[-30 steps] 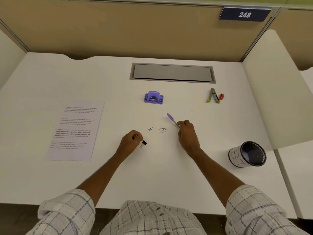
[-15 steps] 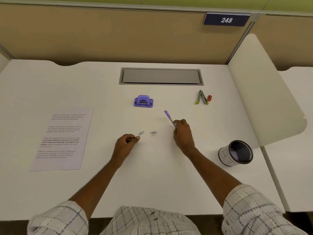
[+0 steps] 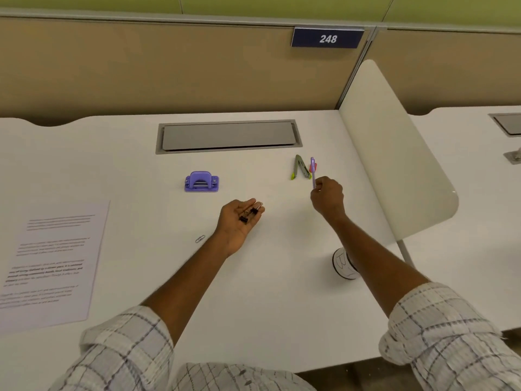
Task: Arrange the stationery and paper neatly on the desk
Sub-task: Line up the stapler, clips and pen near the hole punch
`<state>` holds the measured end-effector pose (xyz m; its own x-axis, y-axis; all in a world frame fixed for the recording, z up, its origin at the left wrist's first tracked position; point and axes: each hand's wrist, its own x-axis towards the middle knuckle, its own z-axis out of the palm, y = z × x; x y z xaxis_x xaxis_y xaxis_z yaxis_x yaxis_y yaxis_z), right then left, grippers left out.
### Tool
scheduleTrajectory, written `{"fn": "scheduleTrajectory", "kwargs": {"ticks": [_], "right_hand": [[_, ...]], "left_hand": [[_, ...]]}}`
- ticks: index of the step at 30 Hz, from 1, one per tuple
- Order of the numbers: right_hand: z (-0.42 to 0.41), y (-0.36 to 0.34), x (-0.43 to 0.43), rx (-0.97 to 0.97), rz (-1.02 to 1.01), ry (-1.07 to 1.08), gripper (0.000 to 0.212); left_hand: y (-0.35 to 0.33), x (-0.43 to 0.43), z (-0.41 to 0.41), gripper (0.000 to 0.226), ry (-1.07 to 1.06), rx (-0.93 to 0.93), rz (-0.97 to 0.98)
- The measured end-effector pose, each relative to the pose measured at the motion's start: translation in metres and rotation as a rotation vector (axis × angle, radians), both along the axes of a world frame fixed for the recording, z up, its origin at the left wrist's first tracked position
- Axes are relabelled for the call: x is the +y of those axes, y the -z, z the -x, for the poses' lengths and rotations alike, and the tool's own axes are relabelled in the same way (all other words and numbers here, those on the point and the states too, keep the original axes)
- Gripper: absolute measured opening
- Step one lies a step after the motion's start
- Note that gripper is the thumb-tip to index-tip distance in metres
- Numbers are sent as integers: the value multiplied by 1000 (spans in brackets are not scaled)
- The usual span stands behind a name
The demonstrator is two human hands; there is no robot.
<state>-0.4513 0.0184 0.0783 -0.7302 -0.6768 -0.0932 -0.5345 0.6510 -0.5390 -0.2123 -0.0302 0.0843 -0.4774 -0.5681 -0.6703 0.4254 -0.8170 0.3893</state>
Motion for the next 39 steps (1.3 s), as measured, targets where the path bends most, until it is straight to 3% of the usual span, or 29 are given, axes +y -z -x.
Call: {"fn": "scheduleTrajectory", "kwargs": {"ticks": [11,15,21,30,33,37,39], "right_hand": [[83,23,-11,-80,-150,62,25],[91,41,-22,-26,-163,3,19],[100,50,-34,19,-135,-48,34],[98,50,-34,110,-121,-106,32],[89,46,-34,152,-90,-137,40],[69,45,-39,296,-148,-307,56],[52,45,-41,288,-170,-365,61]], "left_hand": [[13,-69,104,15,136,-183,155],[23,-87,132,30,213,-228,188],[38,-101,153,65,266,-283,283],[40,-97,153,65,352,-338,454],[43,-87,140,60,480,-466,701],[65,-80,104,61,764,-833,1287],[72,-80,83,63,815,-943,1409]]}}
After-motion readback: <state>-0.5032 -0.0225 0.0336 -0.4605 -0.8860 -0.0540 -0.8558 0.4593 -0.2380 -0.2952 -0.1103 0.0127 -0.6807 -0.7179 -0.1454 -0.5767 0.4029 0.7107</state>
